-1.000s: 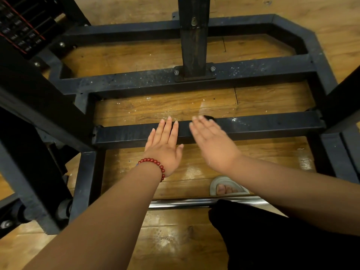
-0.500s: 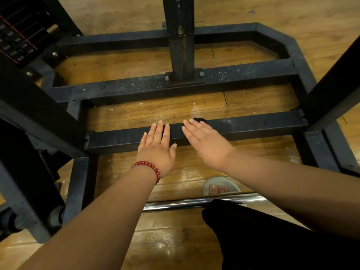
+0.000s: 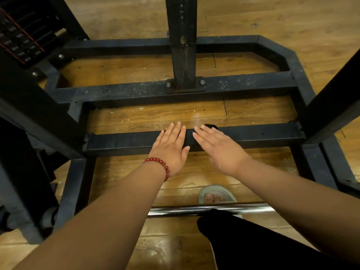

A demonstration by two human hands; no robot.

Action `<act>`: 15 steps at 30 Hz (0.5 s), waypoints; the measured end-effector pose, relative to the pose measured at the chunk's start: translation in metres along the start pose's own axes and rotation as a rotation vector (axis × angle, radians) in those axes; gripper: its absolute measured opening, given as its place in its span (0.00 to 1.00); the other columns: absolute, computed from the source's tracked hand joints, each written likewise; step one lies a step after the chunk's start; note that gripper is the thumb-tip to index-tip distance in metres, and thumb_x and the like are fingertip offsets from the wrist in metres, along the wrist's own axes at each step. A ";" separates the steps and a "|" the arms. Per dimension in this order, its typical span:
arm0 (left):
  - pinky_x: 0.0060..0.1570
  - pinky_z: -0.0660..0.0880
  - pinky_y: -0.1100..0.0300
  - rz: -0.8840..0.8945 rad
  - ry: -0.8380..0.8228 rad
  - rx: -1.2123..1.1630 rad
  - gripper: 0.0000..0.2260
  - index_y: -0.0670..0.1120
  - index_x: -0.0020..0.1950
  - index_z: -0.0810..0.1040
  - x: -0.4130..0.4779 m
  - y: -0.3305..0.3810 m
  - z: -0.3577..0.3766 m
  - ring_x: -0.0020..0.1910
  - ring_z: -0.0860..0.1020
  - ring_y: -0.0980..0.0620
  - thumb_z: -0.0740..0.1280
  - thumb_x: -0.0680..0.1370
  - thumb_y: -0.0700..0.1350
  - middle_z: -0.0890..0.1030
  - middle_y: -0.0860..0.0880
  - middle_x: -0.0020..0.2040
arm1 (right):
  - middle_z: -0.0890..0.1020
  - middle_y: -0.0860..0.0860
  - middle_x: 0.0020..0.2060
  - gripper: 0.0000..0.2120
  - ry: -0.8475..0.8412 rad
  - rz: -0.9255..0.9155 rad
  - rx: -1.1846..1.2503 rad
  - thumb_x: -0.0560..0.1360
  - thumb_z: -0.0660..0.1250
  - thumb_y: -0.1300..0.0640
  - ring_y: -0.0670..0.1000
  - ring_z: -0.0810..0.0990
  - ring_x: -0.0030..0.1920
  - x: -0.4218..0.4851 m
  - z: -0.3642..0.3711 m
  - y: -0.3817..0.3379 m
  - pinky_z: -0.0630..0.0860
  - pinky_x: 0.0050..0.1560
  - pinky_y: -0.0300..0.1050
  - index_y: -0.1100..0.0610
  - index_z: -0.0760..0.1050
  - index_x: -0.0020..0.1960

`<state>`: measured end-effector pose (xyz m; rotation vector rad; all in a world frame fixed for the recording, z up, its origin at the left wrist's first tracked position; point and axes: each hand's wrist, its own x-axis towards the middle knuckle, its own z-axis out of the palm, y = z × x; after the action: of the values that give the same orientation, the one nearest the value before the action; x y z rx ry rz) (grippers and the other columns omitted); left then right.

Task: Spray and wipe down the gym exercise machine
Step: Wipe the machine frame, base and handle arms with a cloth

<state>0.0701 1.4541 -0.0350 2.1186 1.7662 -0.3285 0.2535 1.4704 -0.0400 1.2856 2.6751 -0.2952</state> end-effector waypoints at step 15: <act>0.74 0.34 0.54 -0.040 -0.087 0.036 0.27 0.49 0.78 0.33 0.004 0.004 0.002 0.77 0.33 0.52 0.41 0.84 0.57 0.33 0.51 0.78 | 0.41 0.49 0.79 0.39 0.007 0.112 0.076 0.78 0.57 0.68 0.48 0.40 0.78 -0.018 -0.005 0.009 0.34 0.72 0.41 0.52 0.39 0.80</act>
<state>0.0745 1.4562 -0.0382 2.0625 1.7676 -0.4597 0.2716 1.4635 -0.0321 1.4544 2.6082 -0.3811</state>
